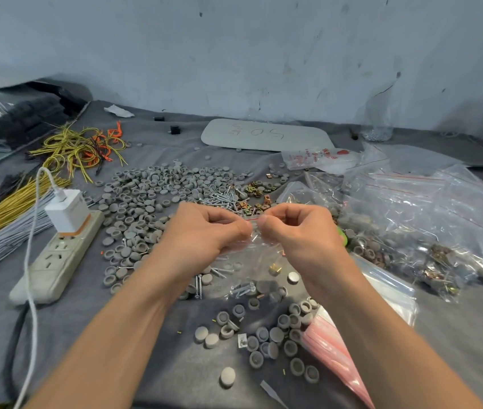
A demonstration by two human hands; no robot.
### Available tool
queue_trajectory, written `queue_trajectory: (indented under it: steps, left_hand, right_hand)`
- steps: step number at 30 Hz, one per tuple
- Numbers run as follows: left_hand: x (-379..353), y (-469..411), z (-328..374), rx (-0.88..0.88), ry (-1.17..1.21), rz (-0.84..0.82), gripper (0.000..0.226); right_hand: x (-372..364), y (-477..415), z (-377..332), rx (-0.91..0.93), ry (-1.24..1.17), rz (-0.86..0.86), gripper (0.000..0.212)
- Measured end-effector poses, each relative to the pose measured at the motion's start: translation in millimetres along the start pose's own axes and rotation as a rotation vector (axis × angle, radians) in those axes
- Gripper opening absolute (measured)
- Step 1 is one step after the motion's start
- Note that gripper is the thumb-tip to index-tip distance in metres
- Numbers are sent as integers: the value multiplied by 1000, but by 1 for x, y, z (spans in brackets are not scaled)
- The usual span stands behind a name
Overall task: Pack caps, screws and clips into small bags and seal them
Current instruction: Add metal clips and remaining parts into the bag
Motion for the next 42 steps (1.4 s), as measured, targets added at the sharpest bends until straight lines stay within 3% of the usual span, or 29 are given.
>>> queue_trajectory:
  steps: [7, 14, 24, 34, 38, 42]
  left_hand:
    - [1, -2, 2, -56, 15, 19, 10]
    - [9, -2, 4, -83, 16, 14, 22]
    - [8, -4, -2, -4, 41, 40, 4]
    - [-10, 1, 3, -28, 189, 51, 11]
    - [-10, 2, 3, -68, 169, 80, 22]
    - [-10, -2, 1, -26, 167, 60, 19]
  right_hand:
    - [-2, 3, -2, 20, 5, -9, 8]
    - [3, 1, 1, 10, -42, -12, 11]
    - [5, 1, 2, -27, -112, 1, 2]
    - [-1, 0, -2, 32, -149, -31, 17]
    - [-2, 2, -3, 26, -172, -53, 18]
    - [1, 3, -1, -29, -192, -26, 12]
Point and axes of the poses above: each hand's wrist, its own y-axis away from the middle knuckle, its own x-axis out of the back of the hand, z = x × y, the point moved 4 cm from there along -y, towards the middle knuckle, and after that the axes turned 1 degree about x, right-handed, at the moved point
